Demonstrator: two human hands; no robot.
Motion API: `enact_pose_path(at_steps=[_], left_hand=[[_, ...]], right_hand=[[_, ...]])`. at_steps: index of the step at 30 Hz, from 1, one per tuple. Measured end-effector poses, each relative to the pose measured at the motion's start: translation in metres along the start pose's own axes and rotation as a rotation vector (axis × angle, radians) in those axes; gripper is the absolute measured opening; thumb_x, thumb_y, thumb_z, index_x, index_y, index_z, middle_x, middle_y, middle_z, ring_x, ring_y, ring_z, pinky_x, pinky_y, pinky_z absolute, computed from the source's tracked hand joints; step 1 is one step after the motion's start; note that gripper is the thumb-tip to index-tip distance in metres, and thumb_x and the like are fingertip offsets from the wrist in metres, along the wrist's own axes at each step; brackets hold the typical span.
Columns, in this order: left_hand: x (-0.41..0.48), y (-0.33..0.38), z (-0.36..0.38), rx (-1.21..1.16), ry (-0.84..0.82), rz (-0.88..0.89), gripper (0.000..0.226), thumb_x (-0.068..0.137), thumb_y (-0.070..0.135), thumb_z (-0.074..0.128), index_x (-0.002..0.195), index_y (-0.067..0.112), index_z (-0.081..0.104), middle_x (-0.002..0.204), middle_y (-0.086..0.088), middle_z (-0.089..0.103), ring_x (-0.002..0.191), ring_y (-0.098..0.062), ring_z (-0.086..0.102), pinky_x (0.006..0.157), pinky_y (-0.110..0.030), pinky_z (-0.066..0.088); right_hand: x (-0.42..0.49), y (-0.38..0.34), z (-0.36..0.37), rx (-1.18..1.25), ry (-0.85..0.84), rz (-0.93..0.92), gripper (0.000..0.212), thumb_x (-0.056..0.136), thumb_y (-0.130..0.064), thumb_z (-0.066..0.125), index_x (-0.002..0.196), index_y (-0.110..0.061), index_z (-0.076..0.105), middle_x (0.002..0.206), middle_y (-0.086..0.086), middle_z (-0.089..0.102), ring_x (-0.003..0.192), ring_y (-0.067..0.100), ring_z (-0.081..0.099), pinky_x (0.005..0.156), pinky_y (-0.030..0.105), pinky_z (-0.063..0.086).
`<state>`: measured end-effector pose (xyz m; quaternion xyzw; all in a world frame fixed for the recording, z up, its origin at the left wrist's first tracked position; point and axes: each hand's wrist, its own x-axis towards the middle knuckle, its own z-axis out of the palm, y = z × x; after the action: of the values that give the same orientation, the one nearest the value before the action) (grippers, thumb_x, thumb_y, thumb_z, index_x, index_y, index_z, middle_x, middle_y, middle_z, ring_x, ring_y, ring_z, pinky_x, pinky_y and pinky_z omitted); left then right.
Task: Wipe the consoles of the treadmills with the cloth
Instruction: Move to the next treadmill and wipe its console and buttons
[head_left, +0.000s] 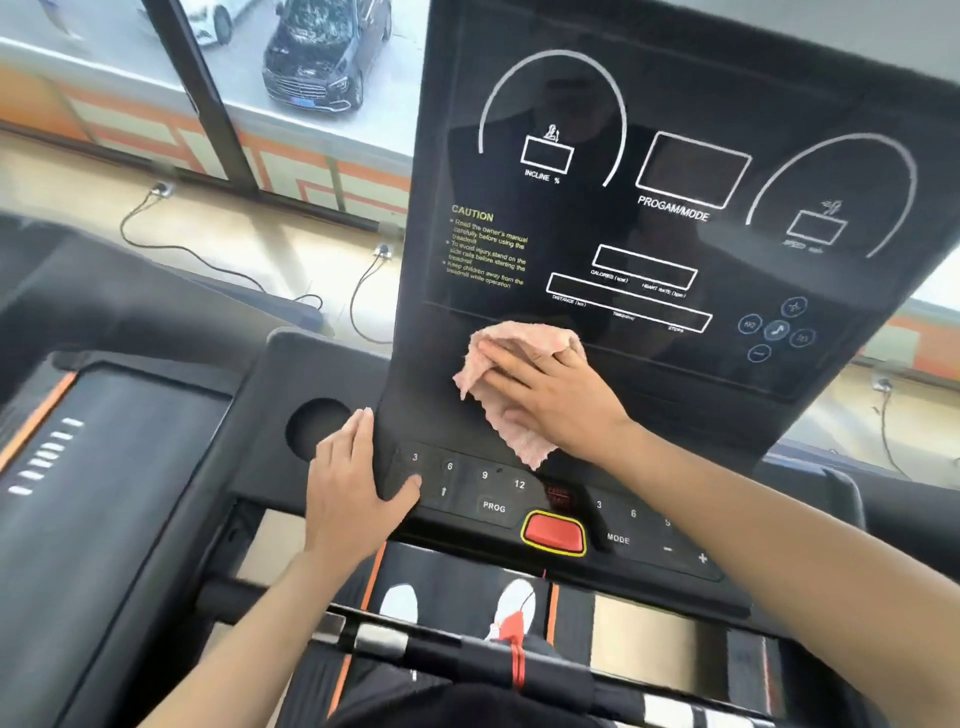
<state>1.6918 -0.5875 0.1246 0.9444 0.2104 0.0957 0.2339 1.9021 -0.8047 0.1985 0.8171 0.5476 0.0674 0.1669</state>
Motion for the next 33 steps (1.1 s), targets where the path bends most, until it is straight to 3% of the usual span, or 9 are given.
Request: enact_pose_path(at_steps=[6,12,16,22,25,28,33], left_hand=[[-0.025,-0.008,0.000,0.029,0.039,-0.001,0.095,0.076,0.066,0.064,0.144,0.001,0.054,0.142,-0.016,0.057,0.135,-0.038,0.048,0.113,-0.049,0.041],[-0.035,-0.014,0.001,0.015,0.002,-0.005,0.094,0.083,0.072,0.056,0.147,0.002,0.050,0.151,-0.017,0.051,0.144,-0.038,0.041,0.120,-0.051,0.036],[-0.034,-0.019,0.001,0.014,0.000,0.025,0.095,0.086,0.073,0.054,0.148,0.002,0.049,0.153,-0.017,0.050,0.145,-0.036,0.041,0.121,-0.051,0.034],[-0.035,-0.020,0.006,0.032,0.006,0.038,0.094,0.088,0.071,0.053,0.150,0.000,0.045,0.156,-0.017,0.047,0.149,-0.036,0.037,0.124,-0.052,0.029],[-0.037,-0.020,0.010,0.047,0.021,0.042,0.095,0.089,0.069,0.052,0.151,-0.001,0.044,0.158,-0.019,0.045,0.151,-0.037,0.035,0.127,-0.051,0.022],[-0.041,-0.017,0.015,0.050,0.042,0.017,0.094,0.089,0.067,0.050,0.153,-0.002,0.041,0.160,-0.019,0.042,0.153,-0.037,0.032,0.128,-0.052,0.018],[-0.049,-0.007,0.023,0.013,0.060,-0.037,0.093,0.091,0.064,0.046,0.156,-0.001,0.033,0.161,-0.021,0.040,0.153,-0.041,0.028,0.126,-0.059,0.017]], right_hand=[[0.040,-0.029,-0.012,0.020,-0.045,-0.004,0.068,0.103,-0.057,0.038,0.161,-0.022,0.023,0.173,0.000,0.001,0.156,0.030,0.008,0.111,0.057,0.033],[0.068,-0.059,-0.011,0.094,-0.070,-0.049,0.058,0.106,-0.048,0.026,0.158,-0.023,0.032,0.172,0.000,0.013,0.156,0.028,0.019,0.117,0.051,0.017],[0.074,-0.089,-0.006,0.190,-0.050,-0.028,0.055,0.106,-0.042,0.021,0.154,-0.026,0.042,0.167,0.000,0.030,0.150,0.025,0.035,0.115,0.046,0.019],[0.050,-0.081,0.004,0.253,-0.036,0.010,0.054,0.109,-0.045,0.023,0.160,-0.028,0.027,0.171,-0.005,0.012,0.157,0.018,0.014,0.120,0.045,0.013],[0.017,-0.058,0.013,0.187,-0.043,0.020,0.053,0.110,-0.042,0.020,0.161,-0.027,0.021,0.172,-0.004,0.008,0.158,0.017,0.012,0.114,0.045,0.023],[-0.022,-0.033,0.018,0.093,-0.094,0.005,0.057,0.107,-0.037,0.011,0.163,-0.027,0.004,0.172,-0.002,-0.007,0.158,0.020,0.012,0.106,0.044,0.032],[-0.089,-0.001,0.031,0.088,-0.135,0.078,0.067,0.105,-0.033,0.033,0.164,-0.021,0.004,0.172,-0.002,-0.007,0.156,0.024,0.019,0.107,0.045,0.038]])
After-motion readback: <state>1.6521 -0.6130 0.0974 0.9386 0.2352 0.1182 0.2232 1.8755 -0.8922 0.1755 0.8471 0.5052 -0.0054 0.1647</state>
